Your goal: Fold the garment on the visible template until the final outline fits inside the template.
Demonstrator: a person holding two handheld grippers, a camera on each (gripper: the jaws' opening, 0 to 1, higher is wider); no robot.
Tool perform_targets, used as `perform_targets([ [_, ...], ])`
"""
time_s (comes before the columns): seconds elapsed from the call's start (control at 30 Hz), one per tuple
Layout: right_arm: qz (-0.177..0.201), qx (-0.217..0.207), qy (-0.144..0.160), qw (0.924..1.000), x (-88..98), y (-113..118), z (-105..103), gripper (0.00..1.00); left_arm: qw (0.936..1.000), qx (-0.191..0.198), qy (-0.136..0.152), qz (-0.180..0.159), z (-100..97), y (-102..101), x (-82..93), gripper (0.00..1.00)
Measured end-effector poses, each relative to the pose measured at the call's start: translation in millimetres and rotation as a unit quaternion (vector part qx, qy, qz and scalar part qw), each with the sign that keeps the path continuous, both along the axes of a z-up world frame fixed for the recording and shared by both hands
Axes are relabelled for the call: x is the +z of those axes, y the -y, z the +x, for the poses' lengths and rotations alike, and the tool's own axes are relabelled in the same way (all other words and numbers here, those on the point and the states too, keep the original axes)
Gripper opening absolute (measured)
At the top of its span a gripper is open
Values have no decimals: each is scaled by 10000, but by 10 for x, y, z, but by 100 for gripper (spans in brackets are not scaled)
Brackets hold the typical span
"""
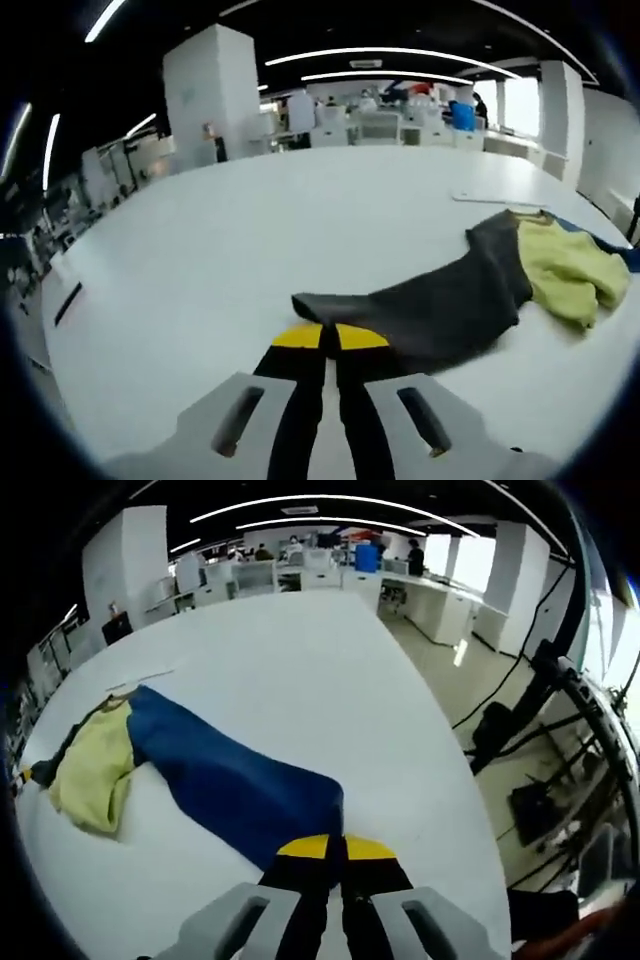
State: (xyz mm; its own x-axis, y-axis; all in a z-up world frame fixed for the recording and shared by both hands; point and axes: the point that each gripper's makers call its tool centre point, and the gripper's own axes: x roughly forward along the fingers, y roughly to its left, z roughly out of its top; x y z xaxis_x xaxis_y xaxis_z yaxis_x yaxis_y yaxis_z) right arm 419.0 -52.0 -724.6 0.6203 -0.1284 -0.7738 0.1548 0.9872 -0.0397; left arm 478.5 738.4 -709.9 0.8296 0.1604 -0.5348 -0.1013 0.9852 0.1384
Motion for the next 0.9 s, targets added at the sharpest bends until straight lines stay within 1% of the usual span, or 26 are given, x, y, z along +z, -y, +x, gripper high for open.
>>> perform_targets([
  [0.07, -29, -6, -51, 10000, -23, 23, -8, 0, 10000, -31, 2, 5, 18, -18, -15, 0],
  [0.23, -4, -103, -154, 9998, -76, 100, -38, 0, 9996, -48, -134, 232, 41, -119, -55, 0],
  [0.27, -8, -99, -168, 9998, -82, 109, -39, 0, 9993, -68, -199, 310, 48, -146, -71, 0],
  [0.37, -99, -32, -225, 9997, -98, 157, -41, 0, 9990, -62, -254, 369, 75, -207, -89, 0],
  [0.47, -243, 49, -256, 9994, -110, 220, -29, 0, 9987, -50, -282, 419, 83, -241, -88, 0],
  [0.5, -280, 50, -253, 9993, -114, 246, -20, 0, 9982, -87, -322, 495, 91, -264, -102, 0],
  [0.63, -257, -35, -203, 9995, -130, 319, 9, 0, 9966, -150, -451, 676, 97, -320, -148, 0],
  [0.77, -212, -105, -155, 9996, -144, 348, 39, 0, 9966, -140, -498, 647, 83, -333, -165, 0],
  [0.83, -285, -108, -127, 9995, -140, 375, 53, 0, 9965, -135, -513, 651, 81, -342, -171, 0],
  [0.87, -419, -143, -159, 9989, -138, 425, 43, 0, 9967, -134, -525, 610, 78, -341, -185, 0],
  [0.9, -462, -152, -166, 9987, -138, 450, 40, 0, 9967, -129, -540, 597, 75, -345, -193, 0],
])
